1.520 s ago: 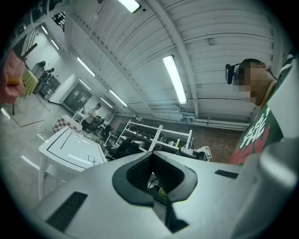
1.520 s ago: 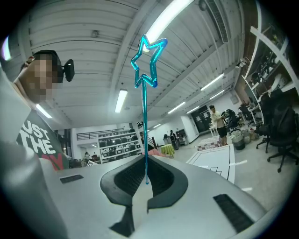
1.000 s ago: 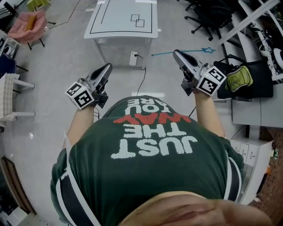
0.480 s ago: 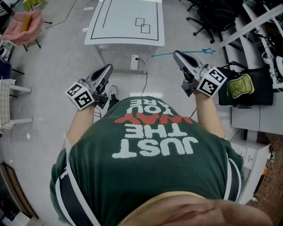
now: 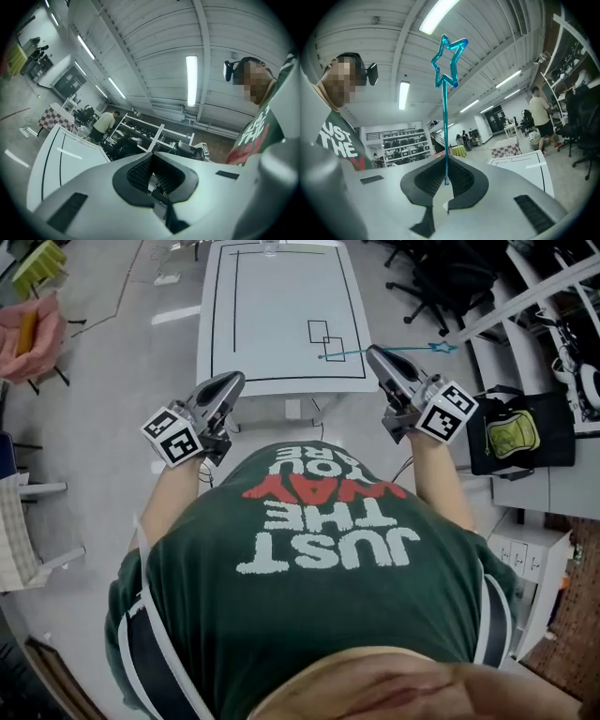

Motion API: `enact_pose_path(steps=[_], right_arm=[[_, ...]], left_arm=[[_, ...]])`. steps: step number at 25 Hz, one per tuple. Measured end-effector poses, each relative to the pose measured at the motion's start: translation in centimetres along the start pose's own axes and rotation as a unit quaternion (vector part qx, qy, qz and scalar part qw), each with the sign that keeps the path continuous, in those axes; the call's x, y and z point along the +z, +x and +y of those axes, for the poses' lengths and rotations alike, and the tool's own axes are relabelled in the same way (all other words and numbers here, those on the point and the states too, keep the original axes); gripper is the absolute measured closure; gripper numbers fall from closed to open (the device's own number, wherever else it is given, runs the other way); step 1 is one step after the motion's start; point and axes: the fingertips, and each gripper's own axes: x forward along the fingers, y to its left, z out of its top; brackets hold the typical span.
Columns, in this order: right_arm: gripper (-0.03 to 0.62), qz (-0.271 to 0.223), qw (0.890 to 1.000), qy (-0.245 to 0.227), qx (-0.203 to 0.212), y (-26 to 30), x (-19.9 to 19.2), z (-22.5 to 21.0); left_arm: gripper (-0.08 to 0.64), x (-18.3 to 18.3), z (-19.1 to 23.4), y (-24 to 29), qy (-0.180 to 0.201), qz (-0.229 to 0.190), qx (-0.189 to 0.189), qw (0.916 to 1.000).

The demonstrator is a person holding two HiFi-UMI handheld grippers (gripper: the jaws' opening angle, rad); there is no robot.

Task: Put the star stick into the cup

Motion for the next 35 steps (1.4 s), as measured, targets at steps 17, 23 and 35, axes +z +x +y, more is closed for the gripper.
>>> enact_pose_path(steps=[17,23,35], right_arm=[[0.549,0.014,0.999,0.021,-0.041,13.4,2.0,-11.2],[0.549,0.014,0.999,0.026,-0.016,13.1,2.9,-16.4],[0.549,0.019,0.996,0.006,0.089,10.3,7.0,-34.4]], left_arm=[[0.549,5.6,16.3,4.7,-0.031,0.016,-0.023,0.9991],[0.551,5.7,17.0,9.1,-0.025,0.020,0.009,0.9994],[0.549,5.6,19.6,24.0,0.007,-0.019,0.131,0.9912]])
